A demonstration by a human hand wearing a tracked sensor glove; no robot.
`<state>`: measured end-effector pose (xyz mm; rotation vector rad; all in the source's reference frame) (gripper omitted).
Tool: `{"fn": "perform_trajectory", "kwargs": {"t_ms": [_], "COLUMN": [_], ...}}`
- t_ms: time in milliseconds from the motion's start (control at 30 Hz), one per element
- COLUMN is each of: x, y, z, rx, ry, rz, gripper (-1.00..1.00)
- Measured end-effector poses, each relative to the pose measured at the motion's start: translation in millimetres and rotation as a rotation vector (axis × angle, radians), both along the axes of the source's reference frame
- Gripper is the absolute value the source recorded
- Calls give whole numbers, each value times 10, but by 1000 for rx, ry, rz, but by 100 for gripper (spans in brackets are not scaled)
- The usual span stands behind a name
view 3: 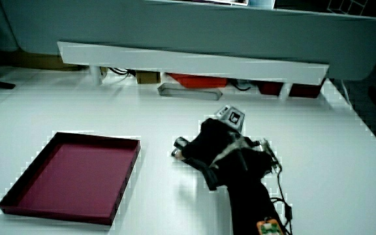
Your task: Pick stapper from desk
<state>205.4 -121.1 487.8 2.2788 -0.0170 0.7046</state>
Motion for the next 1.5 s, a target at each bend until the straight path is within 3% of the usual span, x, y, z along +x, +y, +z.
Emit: {"fn": "perform_trajectory", "kwargs": {"t_ms": [267, 333, 800, 1100, 1333, 1500], "x": [-41, -45, -69, -89, -133, -249], "y": [14, 11, 11, 30, 35, 1], "z": [156, 156, 164, 135, 67, -157], "rx": [-24, -10, 47, 90, 123, 175], "ry": [0, -4, 12, -14, -17, -40], "rz": [4, 8, 44, 49, 37, 4], "gripper": [0, 0, 61, 100, 100, 100]}}
